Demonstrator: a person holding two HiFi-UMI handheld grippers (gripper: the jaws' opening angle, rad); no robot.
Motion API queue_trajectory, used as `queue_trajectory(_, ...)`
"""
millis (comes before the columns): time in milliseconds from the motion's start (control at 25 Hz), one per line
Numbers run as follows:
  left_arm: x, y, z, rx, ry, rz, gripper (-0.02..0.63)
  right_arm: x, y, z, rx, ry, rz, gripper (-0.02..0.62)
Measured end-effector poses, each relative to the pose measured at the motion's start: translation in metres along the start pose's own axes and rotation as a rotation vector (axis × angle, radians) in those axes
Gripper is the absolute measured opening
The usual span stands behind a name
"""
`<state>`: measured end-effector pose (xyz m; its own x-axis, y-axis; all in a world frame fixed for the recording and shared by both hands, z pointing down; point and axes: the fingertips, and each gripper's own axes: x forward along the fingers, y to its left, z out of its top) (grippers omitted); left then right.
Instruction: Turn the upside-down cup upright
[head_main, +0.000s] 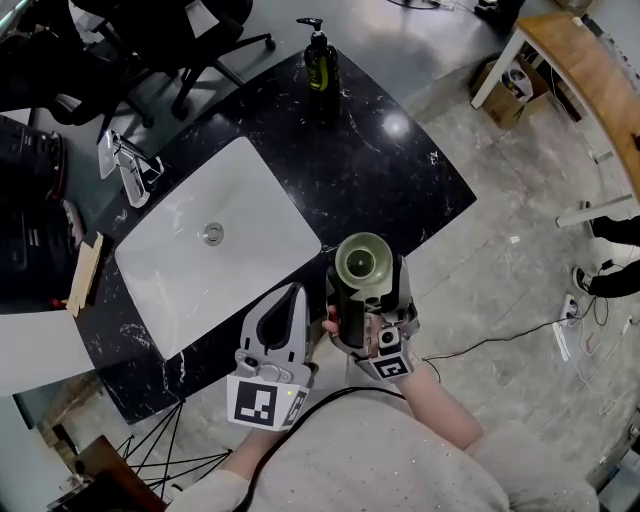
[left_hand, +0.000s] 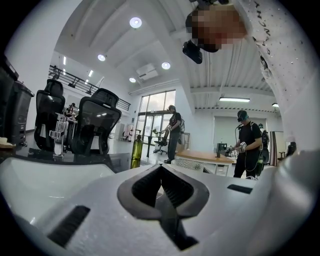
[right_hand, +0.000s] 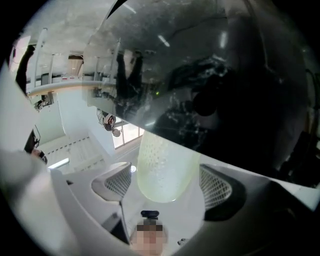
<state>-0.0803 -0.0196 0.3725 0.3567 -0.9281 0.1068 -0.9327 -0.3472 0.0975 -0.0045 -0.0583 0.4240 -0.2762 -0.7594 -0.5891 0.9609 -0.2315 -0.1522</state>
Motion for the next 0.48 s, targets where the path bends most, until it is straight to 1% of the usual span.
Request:
queue_trajectory(40, -0.001, -0.001, 0.000, 0.000, 0.000, 0.000, 0.008, 0.000, 0.000, -0.001, -0.011, 0.009, -0.004, 0.404)
queue_trajectory(80, -0.002, -0.002, 0.000, 0.001, 0.000, -0.002, 0.008, 0.000, 0.001, -0.003, -0.022, 0.019, -0.006, 0.413)
queue_trajectory(200, -0.005, -0.006, -0.001, 0.009, 0.000, -0.007, 0.008, -0.001, 0.004, -0.011, -0.049, 0.063, 0.002, 0.419)
queue_trajectory(280, -0.007, -0.006, -0.001, 0.011, -0.003, -0.005, 0.008, 0.000, 0.004, -0.021, -0.080, 0.114, -0.015, 0.419)
queue_trajectory(400, -0.011, -0.008, -0.003, 0.007, -0.007, -0.002, 0.008, -0.001, 0.001, -0.046, -0.152, 0.217, -0.090, 0.417)
queue_trajectory(480, -0.013, -0.008, -0.004, -0.002, -0.012, 0.003, 0.008, -0.003, -0.002, -0.062, -0.240, 0.284, -0.166, 0.417)
